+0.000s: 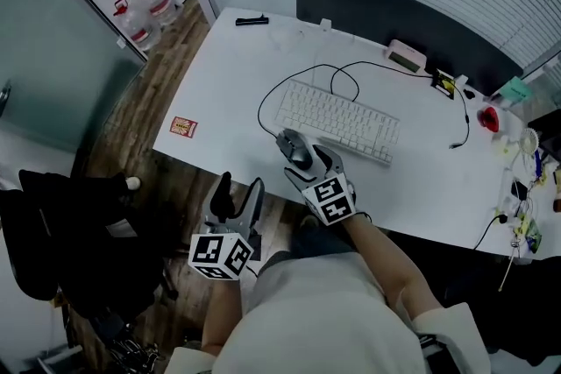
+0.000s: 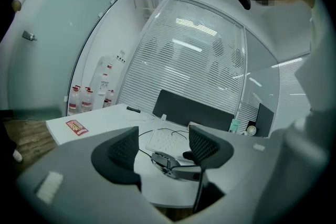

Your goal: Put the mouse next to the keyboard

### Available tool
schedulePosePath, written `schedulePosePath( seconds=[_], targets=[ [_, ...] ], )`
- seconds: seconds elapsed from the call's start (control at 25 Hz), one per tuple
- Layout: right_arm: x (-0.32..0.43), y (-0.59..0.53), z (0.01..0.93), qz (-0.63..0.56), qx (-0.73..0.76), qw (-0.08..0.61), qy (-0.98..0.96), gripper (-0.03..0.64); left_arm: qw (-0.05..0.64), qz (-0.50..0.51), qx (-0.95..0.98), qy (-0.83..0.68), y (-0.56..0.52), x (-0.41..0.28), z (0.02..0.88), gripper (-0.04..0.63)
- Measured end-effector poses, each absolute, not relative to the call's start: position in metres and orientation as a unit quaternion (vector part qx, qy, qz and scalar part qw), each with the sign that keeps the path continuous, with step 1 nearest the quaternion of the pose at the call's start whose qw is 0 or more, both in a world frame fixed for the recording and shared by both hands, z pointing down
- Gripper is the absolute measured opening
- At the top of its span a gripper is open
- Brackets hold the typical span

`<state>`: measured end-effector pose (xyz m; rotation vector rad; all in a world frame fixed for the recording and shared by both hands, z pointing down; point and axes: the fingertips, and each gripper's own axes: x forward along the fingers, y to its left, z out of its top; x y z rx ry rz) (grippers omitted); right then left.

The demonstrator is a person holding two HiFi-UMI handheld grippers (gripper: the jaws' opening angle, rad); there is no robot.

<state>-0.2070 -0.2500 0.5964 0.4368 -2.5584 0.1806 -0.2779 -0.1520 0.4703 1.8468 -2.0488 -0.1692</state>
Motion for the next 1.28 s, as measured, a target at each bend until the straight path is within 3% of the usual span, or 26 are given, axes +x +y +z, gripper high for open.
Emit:
schedulePosePath(
  seconds=[0.56, 0.64, 0.72, 1.28],
  targets=[
    [-0.235, -0.278, 0.65, 0.07, 0.148, 0.375, -0.912, 0.347, 0.198, -0.037, 0.65, -0.732, -0.167, -0.287, 0.48, 0.291],
    [-0.236, -0.277, 0.649, 0.065, 0.143, 0.375, -0.913, 0.345, 0.198, -0.037, 0.651, -0.732, -0.17, -0.29, 0.48, 0.291],
    [-0.236, -0.276, 0.648, 0.058, 0.141, 0.373, -0.915, 0.302, 0.197, -0.04, 0.652, -0.731, -0.173, -0.293, 0.479, 0.291],
    [-0.254, -0.276, 0.609, 0.045, 0.143, 0.329, -0.932, 0.293, 0.186, -0.043, 0.661, -0.726, -0.18, -0.304, 0.473, 0.291]
  ],
)
